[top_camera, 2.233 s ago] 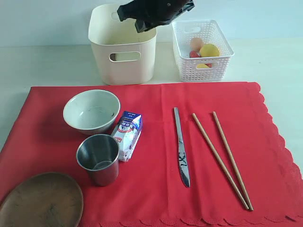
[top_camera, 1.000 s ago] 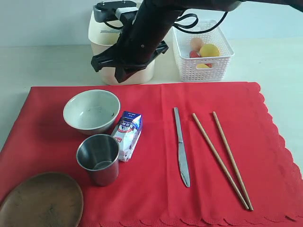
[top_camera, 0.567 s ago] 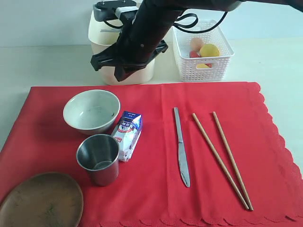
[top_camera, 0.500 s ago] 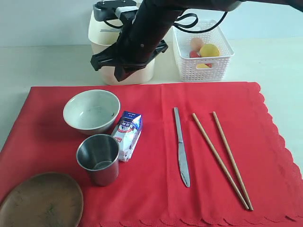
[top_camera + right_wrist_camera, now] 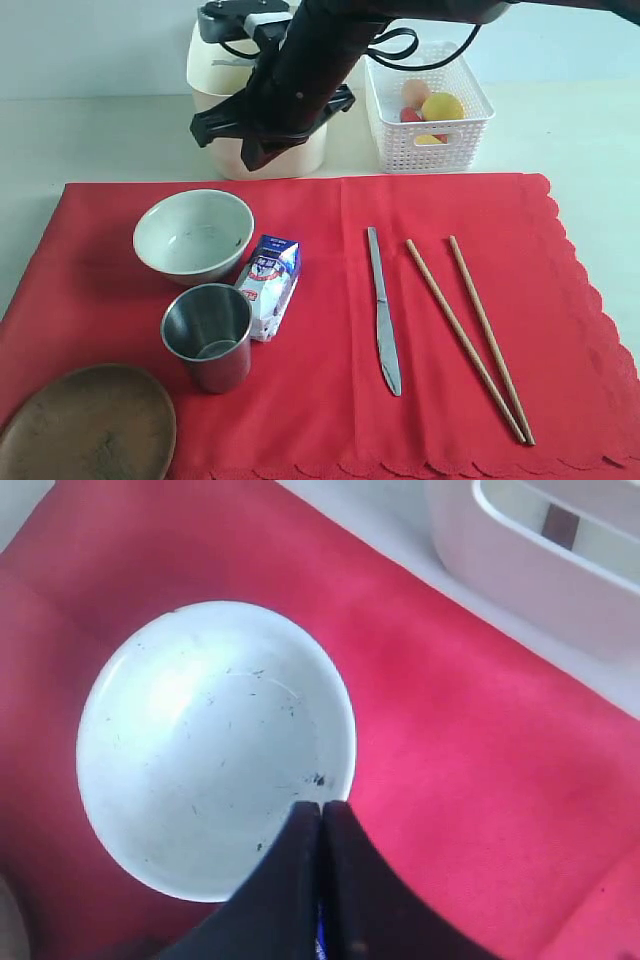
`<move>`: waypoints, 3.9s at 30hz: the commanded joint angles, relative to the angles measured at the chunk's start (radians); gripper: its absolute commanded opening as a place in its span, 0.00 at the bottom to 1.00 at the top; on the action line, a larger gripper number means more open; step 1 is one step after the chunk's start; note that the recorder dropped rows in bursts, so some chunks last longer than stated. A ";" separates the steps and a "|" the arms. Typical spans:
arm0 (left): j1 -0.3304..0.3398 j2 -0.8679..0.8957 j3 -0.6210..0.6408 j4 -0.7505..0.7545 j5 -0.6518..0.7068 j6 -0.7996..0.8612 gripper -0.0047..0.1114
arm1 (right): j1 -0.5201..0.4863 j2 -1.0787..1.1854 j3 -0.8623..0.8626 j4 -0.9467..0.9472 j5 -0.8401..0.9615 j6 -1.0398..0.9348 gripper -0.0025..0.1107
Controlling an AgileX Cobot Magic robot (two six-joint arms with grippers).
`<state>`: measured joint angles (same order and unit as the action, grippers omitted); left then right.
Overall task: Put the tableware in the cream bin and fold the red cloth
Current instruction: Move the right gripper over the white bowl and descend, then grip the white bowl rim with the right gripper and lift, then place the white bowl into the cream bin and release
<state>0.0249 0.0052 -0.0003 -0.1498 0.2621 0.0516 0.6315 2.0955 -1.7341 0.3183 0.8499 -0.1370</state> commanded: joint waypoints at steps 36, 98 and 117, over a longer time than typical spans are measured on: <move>-0.006 -0.005 0.000 0.006 -0.008 0.000 0.06 | 0.042 0.212 0.005 0.160 -0.122 0.104 0.48; -0.006 -0.005 0.000 0.006 -0.008 0.000 0.06 | -0.155 0.030 0.002 0.112 -0.573 0.273 0.66; -0.006 -0.005 0.000 0.006 -0.008 0.000 0.06 | -0.160 -0.143 0.002 -0.147 -0.021 0.254 0.34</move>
<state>0.0249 0.0052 -0.0003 -0.1498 0.2621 0.0516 0.4751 1.9839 -1.7300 0.1882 0.7650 0.1249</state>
